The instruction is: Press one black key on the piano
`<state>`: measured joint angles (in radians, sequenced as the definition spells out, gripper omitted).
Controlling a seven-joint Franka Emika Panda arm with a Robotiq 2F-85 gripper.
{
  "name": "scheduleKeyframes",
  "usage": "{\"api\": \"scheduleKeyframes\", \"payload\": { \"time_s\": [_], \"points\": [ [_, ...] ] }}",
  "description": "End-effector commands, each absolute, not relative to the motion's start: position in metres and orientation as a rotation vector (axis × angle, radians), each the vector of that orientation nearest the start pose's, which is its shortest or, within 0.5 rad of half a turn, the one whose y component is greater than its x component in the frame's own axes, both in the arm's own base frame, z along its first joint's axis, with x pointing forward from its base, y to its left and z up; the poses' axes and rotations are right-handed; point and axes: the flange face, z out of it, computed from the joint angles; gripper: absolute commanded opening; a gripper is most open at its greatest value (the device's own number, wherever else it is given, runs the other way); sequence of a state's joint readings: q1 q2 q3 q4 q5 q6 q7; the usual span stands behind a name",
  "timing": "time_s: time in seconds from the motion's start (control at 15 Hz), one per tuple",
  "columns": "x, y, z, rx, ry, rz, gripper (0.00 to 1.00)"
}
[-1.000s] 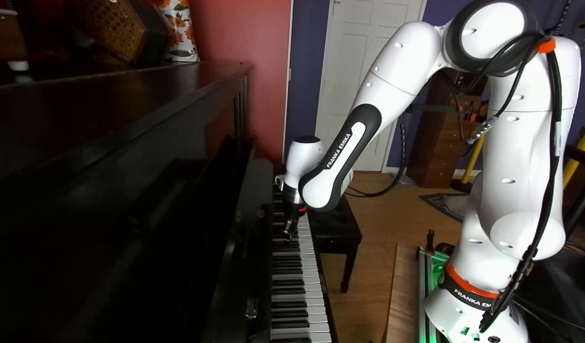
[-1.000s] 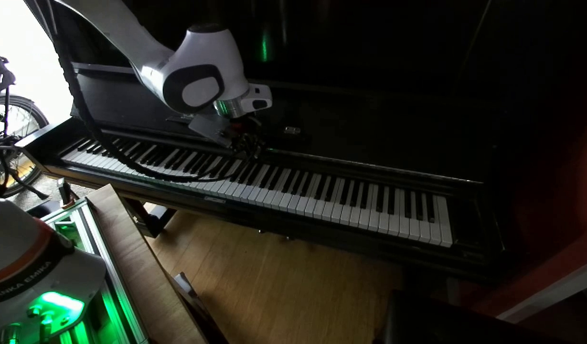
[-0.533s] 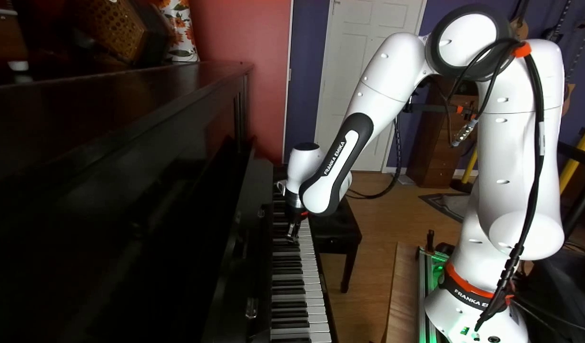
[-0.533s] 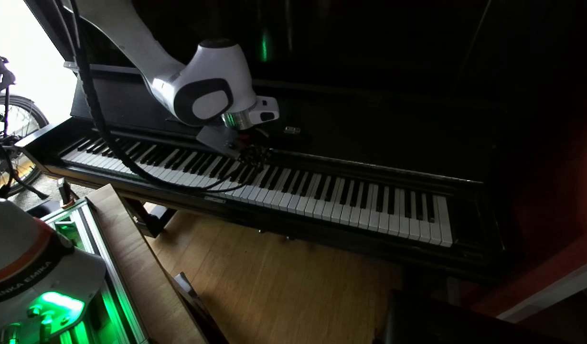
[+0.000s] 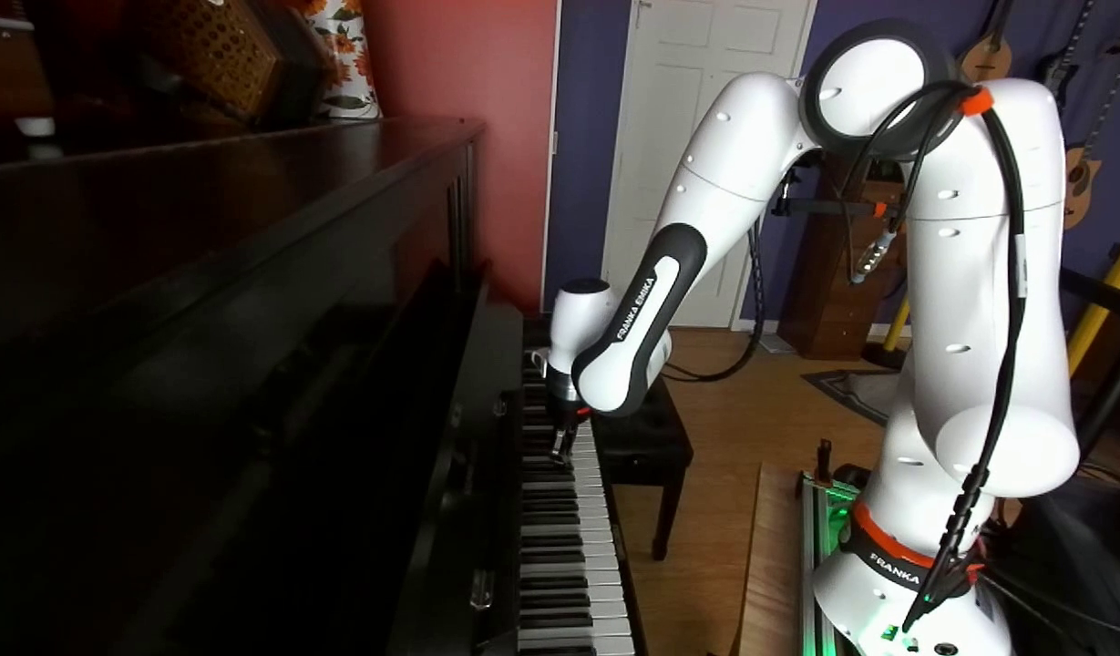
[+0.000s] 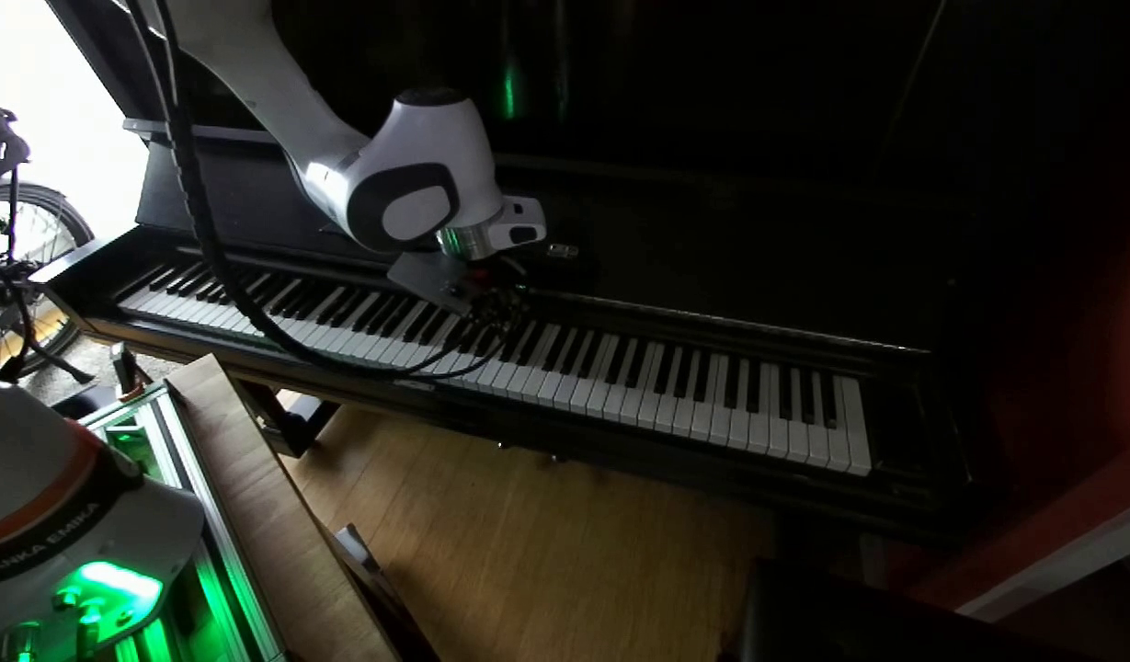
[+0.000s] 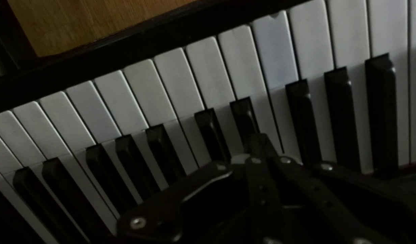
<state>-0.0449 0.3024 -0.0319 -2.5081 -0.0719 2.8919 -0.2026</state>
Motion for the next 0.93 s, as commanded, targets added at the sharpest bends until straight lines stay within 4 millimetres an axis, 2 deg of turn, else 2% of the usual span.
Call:
{"api": "scheduleKeyframes", "payload": {
  "time_s": [0.0, 0.87],
  "points": [
    [0.476, -0.032, 0.165, -3.155, -0.310, -0.173, 0.00],
    [0.481, -0.028, 0.142, -3.135, -0.320, -0.190, 0.00]
  ]
}}
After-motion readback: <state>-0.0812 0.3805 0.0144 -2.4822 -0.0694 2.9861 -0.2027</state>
